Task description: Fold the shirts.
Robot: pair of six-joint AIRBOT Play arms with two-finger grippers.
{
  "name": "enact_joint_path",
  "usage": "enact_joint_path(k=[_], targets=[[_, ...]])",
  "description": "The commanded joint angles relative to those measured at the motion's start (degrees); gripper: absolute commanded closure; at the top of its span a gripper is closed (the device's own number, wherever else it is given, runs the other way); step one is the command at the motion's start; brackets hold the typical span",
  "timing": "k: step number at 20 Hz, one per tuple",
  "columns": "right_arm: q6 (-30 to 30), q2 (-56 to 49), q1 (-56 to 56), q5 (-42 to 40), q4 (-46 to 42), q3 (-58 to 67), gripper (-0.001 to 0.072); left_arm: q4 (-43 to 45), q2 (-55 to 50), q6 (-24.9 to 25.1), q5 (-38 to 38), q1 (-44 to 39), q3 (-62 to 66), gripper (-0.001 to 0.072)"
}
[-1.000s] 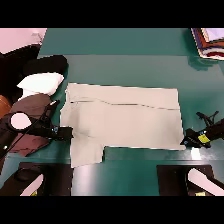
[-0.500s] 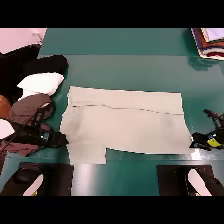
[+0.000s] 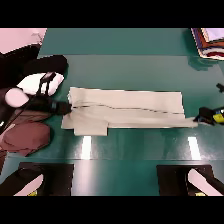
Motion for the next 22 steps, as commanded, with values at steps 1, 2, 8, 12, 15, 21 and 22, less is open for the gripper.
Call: enact_joint_path(k=[1, 2, 8, 12, 15, 21, 22], targets=[[0.00, -10.95, 3.74, -5.05, 2.93, 8.72, 0.0698, 0.90, -13.27, 1.38, 11.80, 0.09, 7.82, 0.0681], [0.02, -14.16, 5.09, -5.86, 2.93, 10.99, 0.0697, 0.90, -16.22, 1.38, 13.29, 0.09, 9.88, 0.0681], [0.66, -26.86, 7.89, -6.73, 5.16, 21.79, 0.0692, 0.94, -24.74, 1.38, 18.60, 0.09, 17.03, 0.0678], [-2.16, -27.93, 3.93, -5.88, 13.00, 24.79, 0.0345, 0.90, -24.61, 1.38, 14.32, 0.09, 20.90, 0.0225], [-4.90, -25.38, -1.97, -3.10, 13.11, 20.35, 0.0341, 0.74, -24.61, 1.40, 5.31, 0.07, 25.00, 0.0230], [-10.51, -26.64, -11.82, -3.78, 20.00, 6.75, 0.0181, -2.67, -24.68, 1.38, 4.61, -3.45, 25.00, 0.0672], [-11.21, -27.80, -11.85, -4.76, 22.14, 5.66, 0.0182, -2.86, -24.70, 1.36, 5.16, -4.74, 25.00, 0.0673]])
